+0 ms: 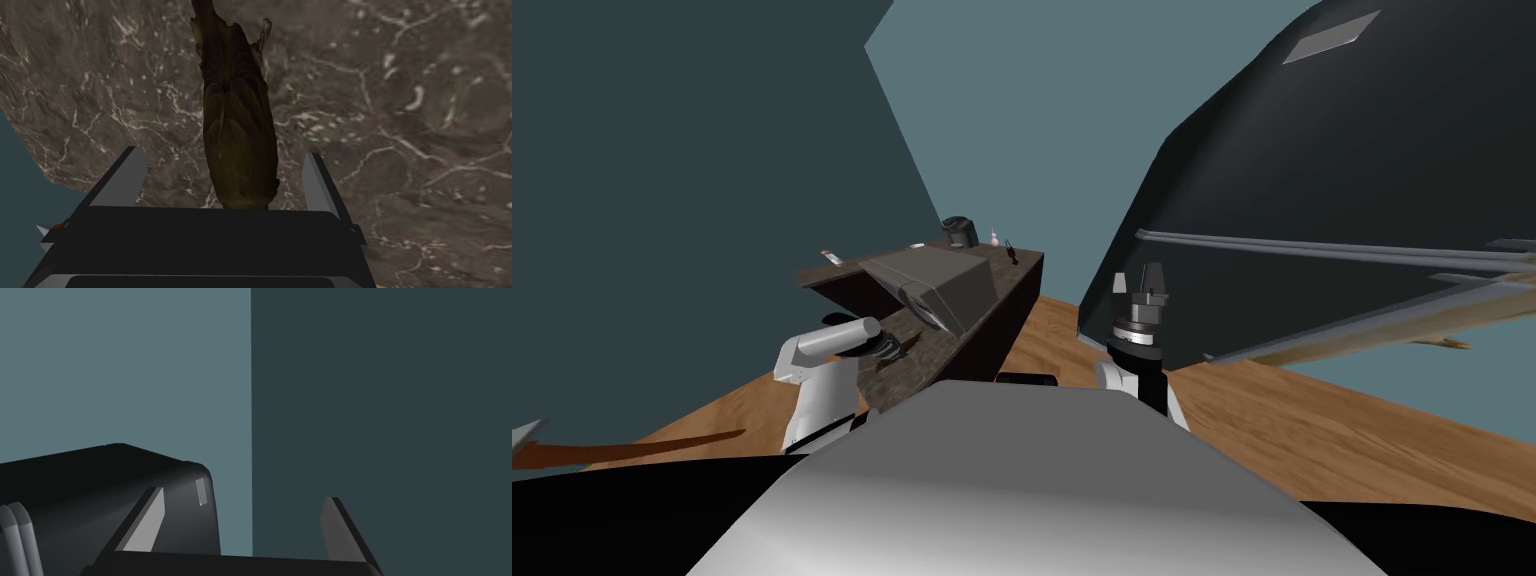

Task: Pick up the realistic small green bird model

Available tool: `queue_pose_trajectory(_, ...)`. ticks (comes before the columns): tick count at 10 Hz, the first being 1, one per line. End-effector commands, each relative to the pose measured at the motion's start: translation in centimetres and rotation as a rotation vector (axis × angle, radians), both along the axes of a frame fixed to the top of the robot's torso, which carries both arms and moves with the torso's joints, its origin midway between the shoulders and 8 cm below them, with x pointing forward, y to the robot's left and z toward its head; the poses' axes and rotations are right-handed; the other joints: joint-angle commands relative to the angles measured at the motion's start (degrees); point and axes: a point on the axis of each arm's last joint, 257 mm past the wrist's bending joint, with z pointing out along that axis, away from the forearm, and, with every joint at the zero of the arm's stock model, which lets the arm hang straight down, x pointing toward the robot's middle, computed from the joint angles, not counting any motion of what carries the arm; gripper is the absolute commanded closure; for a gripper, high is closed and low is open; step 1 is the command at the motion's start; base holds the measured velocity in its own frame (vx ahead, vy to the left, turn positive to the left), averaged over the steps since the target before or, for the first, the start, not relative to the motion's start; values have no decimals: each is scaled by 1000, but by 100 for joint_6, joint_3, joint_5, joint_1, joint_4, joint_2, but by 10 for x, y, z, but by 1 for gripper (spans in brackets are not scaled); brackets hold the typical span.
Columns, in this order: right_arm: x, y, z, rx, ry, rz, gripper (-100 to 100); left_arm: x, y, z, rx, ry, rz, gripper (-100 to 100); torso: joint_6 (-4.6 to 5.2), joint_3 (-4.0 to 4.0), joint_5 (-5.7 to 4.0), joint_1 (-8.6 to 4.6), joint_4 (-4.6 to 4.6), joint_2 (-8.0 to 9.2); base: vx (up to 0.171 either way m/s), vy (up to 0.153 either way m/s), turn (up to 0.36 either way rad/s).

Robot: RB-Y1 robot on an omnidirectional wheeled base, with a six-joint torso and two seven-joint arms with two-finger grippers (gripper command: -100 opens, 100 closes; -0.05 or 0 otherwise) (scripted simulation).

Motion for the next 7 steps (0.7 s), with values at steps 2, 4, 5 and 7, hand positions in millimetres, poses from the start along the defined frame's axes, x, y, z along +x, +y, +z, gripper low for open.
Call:
queue_pose_trajectory(2, 0, 0, 0, 0, 0, 0, 0, -6, 8, -4, -2, -2, -28, -100, -2, -1, 1, 0, 0, -2, 108, -39, 116)
queue_pose_trajectory(4, 0, 0, 0, 0, 0, 0, 0, -9, 11, -6, 0, 2, -53, -100, 1, -3, 1, 2, -2, -4, 82, -28, 76)
queue_pose_trajectory(5, 0, 0, 0, 0, 0, 0, 0, -12, 15, -9, -2, -2, -59, -100, -2, 0, 2, 6, 0, 1, 105, -40, 155)
queue_pose_trajectory(7, 0, 0, 0, 0, 0, 0, 0, -15, 18, -11, 0, 1, -83, -100, 1, 0, 0, 0, 0, 1, 74, -42, 70)
